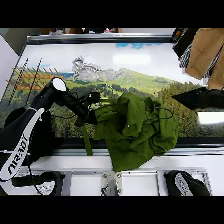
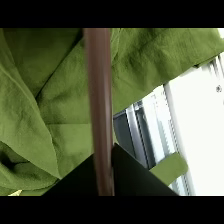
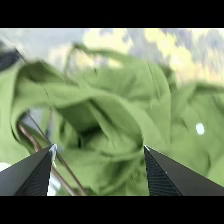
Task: Fold the clothes and pants, and hang the long-sleeved shirts on hangers.
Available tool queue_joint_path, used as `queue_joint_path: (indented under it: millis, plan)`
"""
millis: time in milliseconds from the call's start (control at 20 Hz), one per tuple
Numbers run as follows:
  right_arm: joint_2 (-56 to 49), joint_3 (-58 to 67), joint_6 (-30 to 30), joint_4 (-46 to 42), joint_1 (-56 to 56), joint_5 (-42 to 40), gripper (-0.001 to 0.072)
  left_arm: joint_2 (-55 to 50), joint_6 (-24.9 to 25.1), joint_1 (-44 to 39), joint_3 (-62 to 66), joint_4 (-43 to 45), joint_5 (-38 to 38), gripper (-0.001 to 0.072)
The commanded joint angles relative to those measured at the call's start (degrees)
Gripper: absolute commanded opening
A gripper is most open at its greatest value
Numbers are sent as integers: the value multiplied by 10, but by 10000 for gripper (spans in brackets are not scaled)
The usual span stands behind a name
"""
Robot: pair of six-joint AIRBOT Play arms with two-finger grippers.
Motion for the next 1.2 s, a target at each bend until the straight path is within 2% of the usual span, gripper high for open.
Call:
queue_joint_path:
  millis: [0,200,250,400,500,650,750,850,1050,1150]
  plan:
    - [-5,-10,-43,66,-26,-2,606,0,0,0,0,0,0,13]
    - [-4,-10,-45,94,-26,-2,606,0,0,0,0,0,0,13]
    - [-5,-10,-83,95,-26,-2,606,0,0,0,0,0,-1,13]
    - [-5,-14,-300,92,-26,31,606,0,0,0,0,0,-1,13]
    - [-5,-31,-381,85,-26,57,606,0,0,0,0,0,-1,13]
    - [-5,-82,-430,60,-26,42,606,0,0,0,0,0,-1,13]
    - [-10,-120,-482,78,-26,38,606,0,0,0,0,0,-1,13]
    - [-19,-146,-509,112,-26,39,607,0,0,0,0,0,-1,13]
    - [-44,-166,-535,156,-26,65,607,0,-1,0,0,0,-1,13]
    - [-49,-166,-537,209,-26,65,607,0,-1,0,0,0,-1,13]
